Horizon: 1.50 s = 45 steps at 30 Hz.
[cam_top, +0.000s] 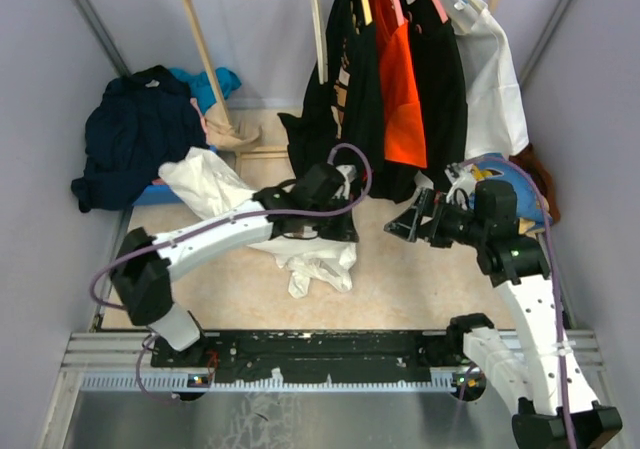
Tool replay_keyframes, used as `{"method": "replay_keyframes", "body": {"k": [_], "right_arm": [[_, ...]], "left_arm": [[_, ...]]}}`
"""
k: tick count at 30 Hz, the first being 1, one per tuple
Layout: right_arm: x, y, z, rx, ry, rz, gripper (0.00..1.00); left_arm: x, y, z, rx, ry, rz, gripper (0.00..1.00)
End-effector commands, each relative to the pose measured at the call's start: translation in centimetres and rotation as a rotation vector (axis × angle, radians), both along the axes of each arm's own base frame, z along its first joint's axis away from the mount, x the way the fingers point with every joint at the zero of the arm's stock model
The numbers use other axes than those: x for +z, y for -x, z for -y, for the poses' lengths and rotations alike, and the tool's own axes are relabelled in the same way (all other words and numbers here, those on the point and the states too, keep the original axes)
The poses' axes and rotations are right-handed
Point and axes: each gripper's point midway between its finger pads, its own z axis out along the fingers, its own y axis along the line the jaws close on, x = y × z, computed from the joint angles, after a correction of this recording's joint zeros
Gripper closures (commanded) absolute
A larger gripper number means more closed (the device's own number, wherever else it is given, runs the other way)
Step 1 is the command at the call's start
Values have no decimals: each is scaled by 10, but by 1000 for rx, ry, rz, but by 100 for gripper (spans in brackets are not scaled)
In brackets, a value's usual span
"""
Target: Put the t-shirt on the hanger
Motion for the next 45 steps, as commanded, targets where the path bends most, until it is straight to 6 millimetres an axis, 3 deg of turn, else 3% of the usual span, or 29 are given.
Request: {"method": "replay_keyframes", "body": {"k": [1,5,8,11,12,16,20,21,24,30,33,37,45], "right_arm": [[56,-5,21,-100,89,177,3],[100,3,48,-240,160,285,3],[122,10,58,-287,172,337,3],[130,13,58,-286,168,348,2],[130,13,58,-285,168,346,2],[117,9,54,-267,168,321,2],[99,1,41,-209,135,267,2],[95,-2,37,-194,123,260,2],[78,-9,22,-113,89,203,4],[30,-10,-28,87,22,87,7],[7,-7,-61,163,106,67,9],[-9,-1,-103,230,284,109,15],[-65,-10,-157,319,601,149,18]], "left_arm": [[25,-1,60,-102,127,84,100],[6,14,99,-189,140,67,100],[-13,32,123,-272,141,42,100],[-22,47,129,-327,155,19,100],[-23,50,126,-330,156,22,95],[-6,57,96,-288,136,75,56],[24,60,56,-215,144,165,33],[39,60,46,-197,168,199,27],[57,64,17,-139,165,233,26],[48,76,-58,35,97,203,28],[36,84,-92,106,65,183,28],[39,94,-129,189,82,159,32],[40,106,-175,315,136,131,33]]}}
